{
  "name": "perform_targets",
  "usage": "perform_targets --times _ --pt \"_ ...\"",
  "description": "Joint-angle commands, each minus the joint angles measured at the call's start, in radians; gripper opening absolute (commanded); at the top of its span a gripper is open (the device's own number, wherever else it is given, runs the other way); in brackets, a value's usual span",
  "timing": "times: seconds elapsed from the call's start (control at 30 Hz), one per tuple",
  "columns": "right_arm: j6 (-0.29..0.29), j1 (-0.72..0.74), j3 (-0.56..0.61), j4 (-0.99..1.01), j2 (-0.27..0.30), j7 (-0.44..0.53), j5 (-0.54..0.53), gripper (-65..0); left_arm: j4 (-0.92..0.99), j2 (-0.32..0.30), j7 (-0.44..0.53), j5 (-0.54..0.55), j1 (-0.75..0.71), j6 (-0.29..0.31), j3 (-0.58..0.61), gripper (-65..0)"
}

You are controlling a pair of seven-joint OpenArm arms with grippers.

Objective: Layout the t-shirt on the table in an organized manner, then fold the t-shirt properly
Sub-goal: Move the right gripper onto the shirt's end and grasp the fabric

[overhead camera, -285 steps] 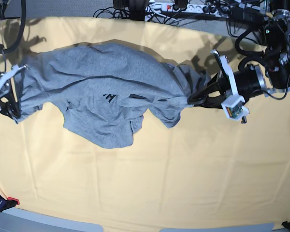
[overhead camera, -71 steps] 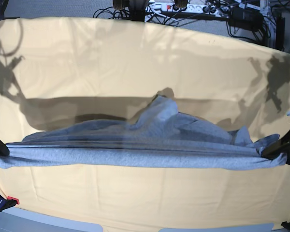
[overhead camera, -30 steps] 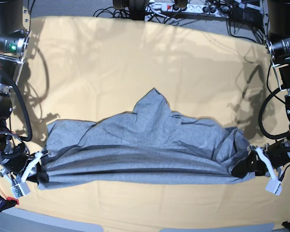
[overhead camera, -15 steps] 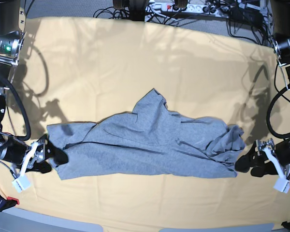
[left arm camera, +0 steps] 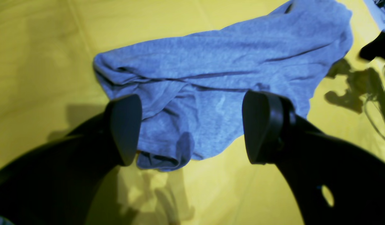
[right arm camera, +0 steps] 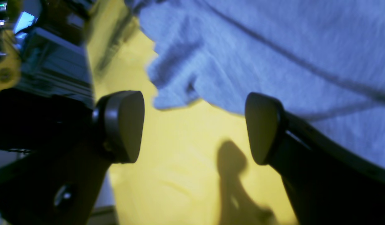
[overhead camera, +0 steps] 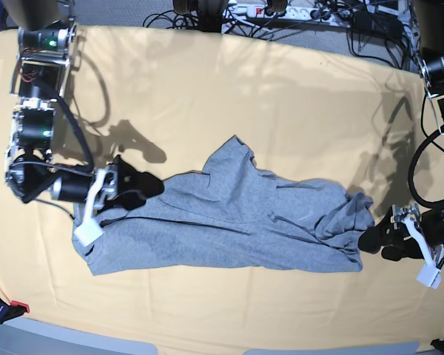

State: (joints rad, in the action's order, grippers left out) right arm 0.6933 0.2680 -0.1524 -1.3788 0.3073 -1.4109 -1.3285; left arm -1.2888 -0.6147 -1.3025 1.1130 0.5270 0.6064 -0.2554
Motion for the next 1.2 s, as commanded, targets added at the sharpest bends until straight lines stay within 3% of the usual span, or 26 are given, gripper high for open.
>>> perform_targets --times 0.0,0.1,0.27,0.43,0.6,0.77,0.9,1.0,1.1,1.17 --pt "0.005 0.026 -0.005 -0.013 -0.004 0.015 0.011 -14.0 -0.015 -0.018 0.021 0.024 0.03 -0.001 -0.007 -15.4" --pt "0.005 0.025 -0.005 -0.013 -0.047 0.029 0.154 -14.0 -0.015 -0.018 0.021 0.024 0.03 -0.002 -0.007 -15.4" --pt "0.005 0.023 -0.005 -0.013 -0.103 0.149 0.381 -14.0 -0.015 -0.017 0.021 0.025 0.03 -0.002 -0.007 -15.4" --pt "-0.096 0.023 -0.005 -0.013 -0.125 0.278 0.528 -14.0 -0.015 -0.018 0.014 0.024 0.03 -0.002 -0.007 -15.4" --pt "-0.186 0.023 -0.005 -0.013 -0.148 0.319 0.631 -14.0 -0.015 -0.018 0.014 0.025 0.03 -0.002 -0.007 -15.4" --pt "-0.162 0.023 -0.005 -0.011 -0.184 0.322 0.637 -14.0 -0.015 -0.017 0.014 0.034 0.031 -0.002 -0.007 -15.4" --pt "-0.144 0.019 -0.005 -0.011 -0.241 0.353 0.766 -15.2 -0.015 -0.017 0.014 0.051 0.03 -0.001 -0.007 -15.4" --pt "-0.138 0.008 -0.005 -0.011 -0.263 0.42 0.85 -28.4 -0.015 -0.017 0.014 0.051 0.03 -0.001 -0.007 -15.4" --pt "-0.143 0.013 -0.005 -0.012 -0.257 0.426 0.85 -48.9 -0.015 -0.018 0.014 0.051 0.03 -0.001 -0.007 -15.4" --pt "-0.113 0.025 -0.005 -0.014 -0.256 0.393 0.847 -62.3 -0.015 -0.018 0.014 0.051 0.03 -0.001 -0.007 -15.4"
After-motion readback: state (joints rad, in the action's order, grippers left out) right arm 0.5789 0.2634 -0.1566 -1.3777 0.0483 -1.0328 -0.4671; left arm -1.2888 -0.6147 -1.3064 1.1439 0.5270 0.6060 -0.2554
